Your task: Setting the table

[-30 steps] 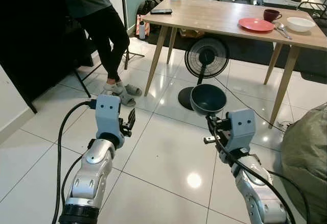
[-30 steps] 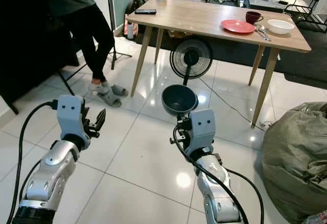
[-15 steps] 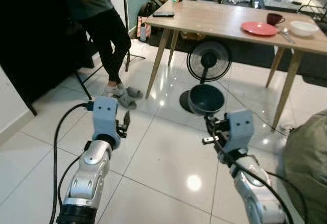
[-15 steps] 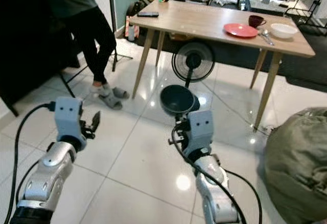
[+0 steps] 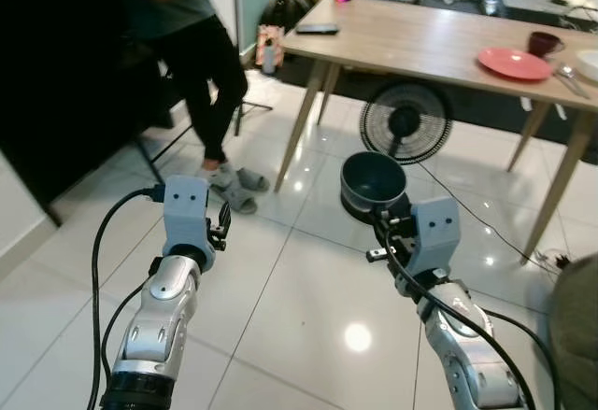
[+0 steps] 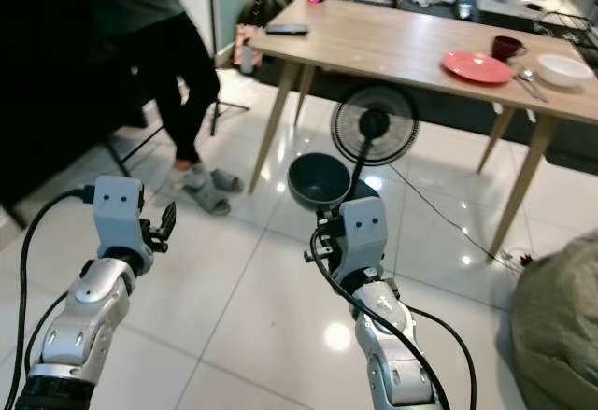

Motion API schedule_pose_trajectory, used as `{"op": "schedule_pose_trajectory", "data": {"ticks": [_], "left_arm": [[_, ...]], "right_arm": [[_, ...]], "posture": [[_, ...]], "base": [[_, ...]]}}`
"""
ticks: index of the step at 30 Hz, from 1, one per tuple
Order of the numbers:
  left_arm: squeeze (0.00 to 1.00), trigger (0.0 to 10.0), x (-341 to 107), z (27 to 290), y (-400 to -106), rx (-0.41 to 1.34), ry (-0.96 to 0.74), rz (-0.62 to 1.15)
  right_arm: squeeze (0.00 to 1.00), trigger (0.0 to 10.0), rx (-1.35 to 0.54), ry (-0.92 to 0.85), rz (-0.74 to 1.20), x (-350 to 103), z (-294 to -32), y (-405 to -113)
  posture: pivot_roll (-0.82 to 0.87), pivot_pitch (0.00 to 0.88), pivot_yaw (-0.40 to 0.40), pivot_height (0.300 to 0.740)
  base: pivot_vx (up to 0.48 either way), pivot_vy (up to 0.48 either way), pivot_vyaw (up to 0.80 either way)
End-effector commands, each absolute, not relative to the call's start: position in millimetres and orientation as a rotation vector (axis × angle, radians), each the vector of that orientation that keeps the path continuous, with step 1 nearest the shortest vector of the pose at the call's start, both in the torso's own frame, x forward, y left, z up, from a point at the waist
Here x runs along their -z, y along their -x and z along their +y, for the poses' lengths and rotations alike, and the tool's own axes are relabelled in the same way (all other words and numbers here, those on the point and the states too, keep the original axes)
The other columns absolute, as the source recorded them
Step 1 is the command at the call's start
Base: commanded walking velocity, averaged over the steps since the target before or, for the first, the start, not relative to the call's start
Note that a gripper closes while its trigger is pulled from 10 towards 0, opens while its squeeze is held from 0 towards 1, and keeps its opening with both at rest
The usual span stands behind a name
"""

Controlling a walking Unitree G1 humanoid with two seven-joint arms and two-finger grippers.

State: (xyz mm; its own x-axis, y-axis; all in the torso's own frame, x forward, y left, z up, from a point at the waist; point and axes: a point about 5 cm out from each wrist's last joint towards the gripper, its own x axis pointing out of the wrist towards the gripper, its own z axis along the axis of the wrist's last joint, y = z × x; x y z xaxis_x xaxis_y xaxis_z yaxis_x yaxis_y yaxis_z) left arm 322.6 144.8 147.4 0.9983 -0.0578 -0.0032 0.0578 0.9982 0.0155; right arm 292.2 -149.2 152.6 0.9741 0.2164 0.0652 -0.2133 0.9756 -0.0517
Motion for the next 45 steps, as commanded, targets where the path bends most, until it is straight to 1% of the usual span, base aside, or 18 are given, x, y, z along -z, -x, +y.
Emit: {"op": "schedule_pose_trajectory", "data": {"ticks": [1, 11, 38, 45], "left_arm": [[0.18, 10.0, -146.7, 138.9, -322.7, 0.074, -0.018, 0.006], [0.18, 10.0, -146.4, 139.3, -322.6, 0.071, -0.018, 0.006], [0.18, 10.0, -147.5, 141.6, -322.9, 0.071, -0.027, 0.005], [0.19, 10.0, -147.7, 141.8, -323.1, 0.071, -0.027, 0.005]], "right_arm": [[0.00, 10.0, -0.192, 0.053, -0.067, -152.2, -157.0, -291.3], [0.00, 10.0, -0.190, 0.059, -0.066, -152.0, -157.1, -291.4], [0.00, 10.0, -0.188, 0.051, -0.076, -152.0, -154.7, -291.3], [0.00, 10.0, -0.182, 0.036, -0.071, -151.5, -155.0, -291.7]], "posture": [[-0.08, 0.000, 0.076, 0.740], [-0.08, 0.000, 0.077, 0.740], [-0.07, 0.000, 0.083, 0.740], [-0.07, 0.000, 0.084, 0.740]], "base": [[0.480, 0.000, -0.80], [0.480, 0.000, -0.80], [0.480, 0.000, 0.00], [0.480, 0.000, -0.76]]}}
